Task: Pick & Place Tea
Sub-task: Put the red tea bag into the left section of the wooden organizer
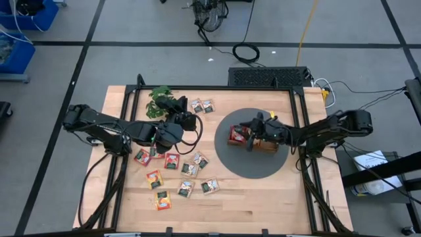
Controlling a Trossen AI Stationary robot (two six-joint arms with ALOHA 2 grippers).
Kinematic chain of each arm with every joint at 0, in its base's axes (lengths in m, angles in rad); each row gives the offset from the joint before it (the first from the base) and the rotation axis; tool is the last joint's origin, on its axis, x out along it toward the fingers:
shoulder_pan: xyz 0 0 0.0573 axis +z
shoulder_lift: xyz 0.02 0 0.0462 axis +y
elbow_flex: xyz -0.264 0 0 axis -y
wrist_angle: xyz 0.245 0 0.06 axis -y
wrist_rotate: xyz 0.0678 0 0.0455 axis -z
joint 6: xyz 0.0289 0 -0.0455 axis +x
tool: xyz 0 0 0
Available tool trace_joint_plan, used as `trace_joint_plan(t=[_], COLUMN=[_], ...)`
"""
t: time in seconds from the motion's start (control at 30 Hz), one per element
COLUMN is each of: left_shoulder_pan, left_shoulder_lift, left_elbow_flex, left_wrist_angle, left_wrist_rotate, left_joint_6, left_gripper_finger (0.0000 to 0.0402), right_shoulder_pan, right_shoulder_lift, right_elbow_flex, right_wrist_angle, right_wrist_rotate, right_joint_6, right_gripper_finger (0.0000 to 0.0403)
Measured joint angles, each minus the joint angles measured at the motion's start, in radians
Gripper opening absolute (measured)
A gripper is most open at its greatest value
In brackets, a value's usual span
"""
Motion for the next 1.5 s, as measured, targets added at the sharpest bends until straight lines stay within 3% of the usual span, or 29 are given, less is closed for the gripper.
trace_joint_plan(t=[0.2,0.3,0.4,0.47,0.6,0.8,1.1,1.33,1.5], left_shoulder_pan=[0.000,0.000,0.000,0.000,0.003,0.003,0.004,0.004,0.004], left_shoulder_lift=[0.000,0.000,0.000,0.000,0.000,0.000,0.000,0.000,0.000], left_elbow_flex=[0.000,0.000,0.000,0.000,0.000,0.000,0.000,0.000,0.000], left_wrist_angle=[0.000,0.000,0.000,0.001,0.000,0.000,0.001,0.001,0.001], left_wrist_rotate=[0.000,0.000,0.000,0.000,0.000,0.000,0.000,0.000,-0.002], left_joint_6=[0.000,0.000,0.000,0.000,-0.002,-0.001,-0.001,0.000,-0.004], left_gripper_finger=[0.0051,0.0051,0.0051,0.0051,0.0051,0.0051,0.0051,0.0051,0.0051], right_shoulder_pan=[0.000,0.000,0.005,0.018,0.037,0.018,0.017,0.018,0.041], right_shoulder_lift=[-0.063,-0.090,-0.094,-0.095,-0.095,-0.070,-0.057,-0.075,-0.137], right_elbow_flex=[0.000,0.002,0.039,0.063,0.109,0.144,0.144,0.144,0.144], right_wrist_angle=[0.012,-0.032,-0.169,-0.246,-0.405,-0.603,-0.587,-0.490,-0.427], right_wrist_rotate=[0.039,-0.121,-0.312,-0.343,-0.222,-0.178,-0.082,-0.085,-0.086], right_joint_6=[-0.046,-0.018,0.032,0.025,0.000,0.018,0.023,0.013,-0.082], right_gripper_finger=[0.0162,0.0134,0.0060,0.0016,0.0004,0.0000,0.0000,0.0000,0.0000])
